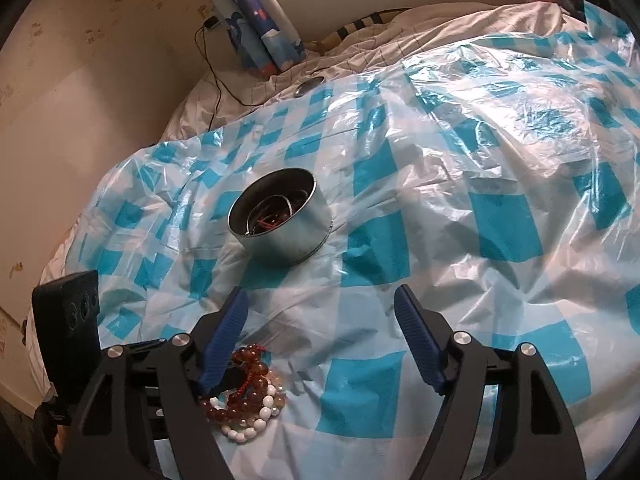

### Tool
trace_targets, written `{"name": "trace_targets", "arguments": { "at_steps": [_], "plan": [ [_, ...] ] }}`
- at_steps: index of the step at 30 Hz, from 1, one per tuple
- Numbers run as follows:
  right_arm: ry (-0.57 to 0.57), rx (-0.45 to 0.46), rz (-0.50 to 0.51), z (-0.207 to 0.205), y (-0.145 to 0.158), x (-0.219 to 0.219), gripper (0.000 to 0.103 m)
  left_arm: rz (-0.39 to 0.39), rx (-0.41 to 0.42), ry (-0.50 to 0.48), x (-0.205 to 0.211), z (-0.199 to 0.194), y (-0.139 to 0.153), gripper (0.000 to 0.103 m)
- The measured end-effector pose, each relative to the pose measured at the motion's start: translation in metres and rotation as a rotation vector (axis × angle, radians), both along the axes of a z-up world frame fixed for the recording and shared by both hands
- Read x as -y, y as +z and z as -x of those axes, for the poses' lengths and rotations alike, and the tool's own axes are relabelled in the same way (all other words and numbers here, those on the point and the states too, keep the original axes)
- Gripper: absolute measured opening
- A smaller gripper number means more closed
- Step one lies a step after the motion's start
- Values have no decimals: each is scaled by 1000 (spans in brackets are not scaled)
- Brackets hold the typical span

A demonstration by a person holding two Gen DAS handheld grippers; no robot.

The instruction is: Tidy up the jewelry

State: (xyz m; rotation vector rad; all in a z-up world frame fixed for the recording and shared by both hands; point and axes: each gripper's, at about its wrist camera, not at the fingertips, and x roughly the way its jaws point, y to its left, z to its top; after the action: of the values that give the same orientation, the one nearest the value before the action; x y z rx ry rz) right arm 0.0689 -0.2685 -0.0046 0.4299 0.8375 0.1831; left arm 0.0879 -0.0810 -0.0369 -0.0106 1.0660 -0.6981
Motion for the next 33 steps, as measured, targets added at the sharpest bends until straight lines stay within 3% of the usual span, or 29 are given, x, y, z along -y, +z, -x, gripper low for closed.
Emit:
{"name": "trace_targets", "arguments": {
  "at_steps": [2,7,12,16,18,22,28,33],
  "plan": [
    [3,-2,5,-1,-1,-1,73,-27,10,-28,4,1,0,14],
    [-6,-9,-6,-2,-4,2,73,-43,31,-73,6,7,9,10],
    [-4,-12,-7,-2,-5,2,73,94,-3,-27,-20,-1,24,10],
    [1,-13,-4,-2,-6,1,73,208,-22,69,-47,-14,31,10],
    [7,-14,-2,-2,-7,0,73,191,-19,136,-57,-21,28,10],
    [39,-22,4,-4,-8,-7,73,87,-55,252,-68,-34,10,10],
    [100,-23,51,-4,-9,-25,73,34,-92,257,-65,-37,-3,11],
    [107,-30,33,-4,-11,-24,73,5,-111,228,-56,-40,-12,18]
  ]
}}
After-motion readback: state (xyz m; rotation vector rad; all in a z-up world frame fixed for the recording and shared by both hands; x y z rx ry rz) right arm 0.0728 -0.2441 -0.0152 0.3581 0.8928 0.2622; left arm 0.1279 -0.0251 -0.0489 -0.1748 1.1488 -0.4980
